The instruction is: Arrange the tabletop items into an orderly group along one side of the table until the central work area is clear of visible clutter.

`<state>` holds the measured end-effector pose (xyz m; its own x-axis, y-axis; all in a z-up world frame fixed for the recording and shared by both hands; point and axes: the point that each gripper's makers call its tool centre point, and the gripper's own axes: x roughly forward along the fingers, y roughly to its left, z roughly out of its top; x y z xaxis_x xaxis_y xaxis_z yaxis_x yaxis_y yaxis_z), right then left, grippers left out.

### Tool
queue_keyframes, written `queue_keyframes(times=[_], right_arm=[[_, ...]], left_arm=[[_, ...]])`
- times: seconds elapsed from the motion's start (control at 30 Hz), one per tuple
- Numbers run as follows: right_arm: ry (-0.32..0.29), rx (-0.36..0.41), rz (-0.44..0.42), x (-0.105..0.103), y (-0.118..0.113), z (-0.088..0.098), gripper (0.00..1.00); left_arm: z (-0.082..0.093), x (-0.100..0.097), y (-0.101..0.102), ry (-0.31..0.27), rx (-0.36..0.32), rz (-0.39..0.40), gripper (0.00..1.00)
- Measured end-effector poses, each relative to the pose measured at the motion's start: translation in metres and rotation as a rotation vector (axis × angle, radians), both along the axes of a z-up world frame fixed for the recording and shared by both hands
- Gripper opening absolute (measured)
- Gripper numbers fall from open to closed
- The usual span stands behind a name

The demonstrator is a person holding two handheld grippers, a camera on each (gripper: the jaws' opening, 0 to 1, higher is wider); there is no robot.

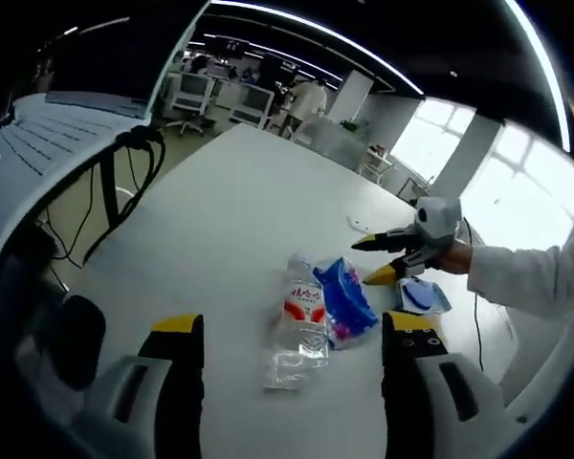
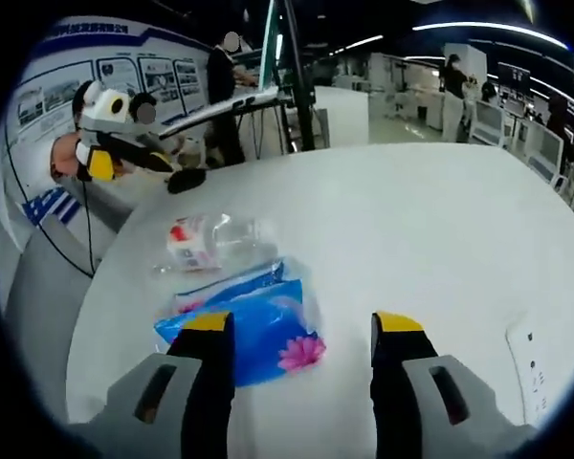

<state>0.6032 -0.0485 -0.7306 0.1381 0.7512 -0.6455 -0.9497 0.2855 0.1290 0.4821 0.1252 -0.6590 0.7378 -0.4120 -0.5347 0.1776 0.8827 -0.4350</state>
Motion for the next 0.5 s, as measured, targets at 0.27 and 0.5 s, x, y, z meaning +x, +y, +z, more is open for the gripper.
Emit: queue_keyframes(times=[0.27, 0.5], right_arm=[[0.011, -0.003, 0.056, 0.004, 0.009, -0.01, 0.45], [0.016, -0.006, 0.103, 0.002, 0.012, -0.018, 0.32]], left_arm=[[-0.009, 0.001, 0.005, 0.015, 0.0, 0.017, 0.77], [-0.014, 0.001, 0.006, 0.023, 0.002, 0.024, 0.77]])
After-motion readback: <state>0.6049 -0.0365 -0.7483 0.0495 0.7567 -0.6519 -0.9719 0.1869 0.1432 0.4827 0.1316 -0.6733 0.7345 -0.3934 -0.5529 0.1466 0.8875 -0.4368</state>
